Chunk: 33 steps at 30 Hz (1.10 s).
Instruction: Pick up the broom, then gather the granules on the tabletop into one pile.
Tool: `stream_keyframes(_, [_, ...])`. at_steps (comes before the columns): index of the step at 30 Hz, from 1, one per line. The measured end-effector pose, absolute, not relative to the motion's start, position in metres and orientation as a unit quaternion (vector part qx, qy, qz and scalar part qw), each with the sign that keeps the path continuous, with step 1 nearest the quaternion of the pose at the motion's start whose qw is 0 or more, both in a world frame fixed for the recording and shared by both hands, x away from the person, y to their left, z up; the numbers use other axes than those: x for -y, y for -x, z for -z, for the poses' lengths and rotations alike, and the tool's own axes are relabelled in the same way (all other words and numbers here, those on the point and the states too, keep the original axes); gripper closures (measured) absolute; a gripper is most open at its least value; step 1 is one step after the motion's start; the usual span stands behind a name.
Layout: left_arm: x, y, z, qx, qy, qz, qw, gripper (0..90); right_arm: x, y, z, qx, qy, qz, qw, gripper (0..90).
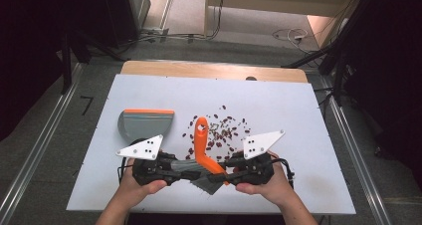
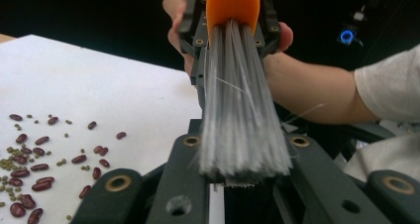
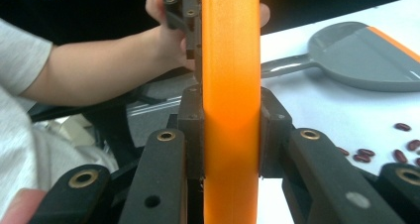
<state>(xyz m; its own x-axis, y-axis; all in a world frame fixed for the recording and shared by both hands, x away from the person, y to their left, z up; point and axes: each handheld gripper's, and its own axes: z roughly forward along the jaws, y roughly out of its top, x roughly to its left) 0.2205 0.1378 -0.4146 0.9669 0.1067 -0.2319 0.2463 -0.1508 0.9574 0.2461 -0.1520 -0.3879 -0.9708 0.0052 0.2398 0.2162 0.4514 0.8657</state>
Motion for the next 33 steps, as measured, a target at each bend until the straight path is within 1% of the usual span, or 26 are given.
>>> stream_keyframes(1, [-0.139, -0.221, 0.415, -0.122, -0.755, 0.050, 0.642, 76.2, 0.151, -0.246, 0.387, 0.847, 0.070, 0.519, 0.097, 68.8])
stream_keyframes(4, [-0.145, -0.223, 0.417, -0.142, -0.749, 0.044, 0.646, 59.1, 0.150, -0.245, 0.387, 0.850, 0.084, 0.513, 0.082, 68.9])
stream_keyframes(6, [-0.150, -0.225, 0.418, -0.154, -0.744, 0.041, 0.649, 48.5, 0.151, -0.247, 0.388, 0.848, 0.093, 0.516, 0.081, 68.9])
stream_keyframes(7, [-0.151, -0.225, 0.419, -0.163, -0.743, 0.035, 0.648, 37.7, 0.154, -0.250, 0.389, 0.845, 0.113, 0.518, 0.070, 68.9])
stream_keyframes(8, [-0.153, -0.226, 0.419, -0.170, -0.742, 0.028, 0.647, 37.7, 0.154, -0.250, 0.389, 0.845, 0.113, 0.518, 0.070, 68.9])
stream_keyframes(10, [-0.155, -0.226, 0.420, -0.186, -0.742, 0.016, 0.644, 28.3, 0.158, -0.254, 0.390, 0.842, 0.132, 0.519, 0.059, 68.9])
stream_keyframes(11, [-0.156, -0.227, 0.421, -0.193, -0.741, 0.010, 0.643, 20.9, 0.160, -0.255, 0.391, 0.841, 0.143, 0.519, 0.055, 68.9])
stream_keyframes(12, [-0.157, -0.227, 0.422, -0.204, -0.740, 0.005, 0.641, 11.4, 0.162, -0.257, 0.391, 0.841, 0.149, 0.518, 0.052, 68.9])
stream_keyframes(13, [-0.158, -0.227, 0.422, -0.210, -0.739, -0.002, 0.640, 4.7, 0.164, -0.257, 0.391, 0.841, 0.153, 0.518, 0.042, 68.9])
stream_keyframes(14, [-0.160, -0.227, 0.423, -0.213, -0.736, -0.008, 0.642, 1.0, 0.165, -0.258, 0.392, 0.841, 0.161, 0.516, 0.034, 68.9])
stream_keyframes(17, [-0.166, -0.228, 0.424, -0.228, -0.724, -0.026, 0.651, 0.2, 0.171, -0.261, 0.392, 0.839, 0.178, 0.514, 0.012, 68.9])
stream_keyframes(20, [-0.175, -0.230, 0.426, -0.251, -0.715, -0.042, 0.651, 0.2, 0.176, -0.266, 0.395, 0.837, 0.191, 0.512, 0.007, 68.9])
stream_keyframes(21, [-0.179, -0.230, 0.427, -0.256, -0.711, -0.044, 0.653, 0.2, 0.178, -0.268, 0.396, 0.835, 0.196, 0.514, 0.013, 68.9])
stream_keyframes(25, [-0.190, -0.230, 0.432, -0.273, -0.708, -0.066, 0.648, 0.2, 0.184, -0.275, 0.400, 0.832, 0.211, 0.513, 0.000, 68.9])
stream_keyframes(30, [-0.200, -0.226, 0.436, -0.293, -0.700, -0.095, 0.644, 0.2, 0.192, -0.280, 0.403, 0.831, 0.242, 0.500, -0.023, 68.8])
stream_keyframes(33, [-0.208, -0.224, 0.439, -0.305, -0.702, -0.114, 0.633, 0.2, 0.198, -0.283, 0.401, 0.834, 0.255, 0.486, -0.049, 68.8])
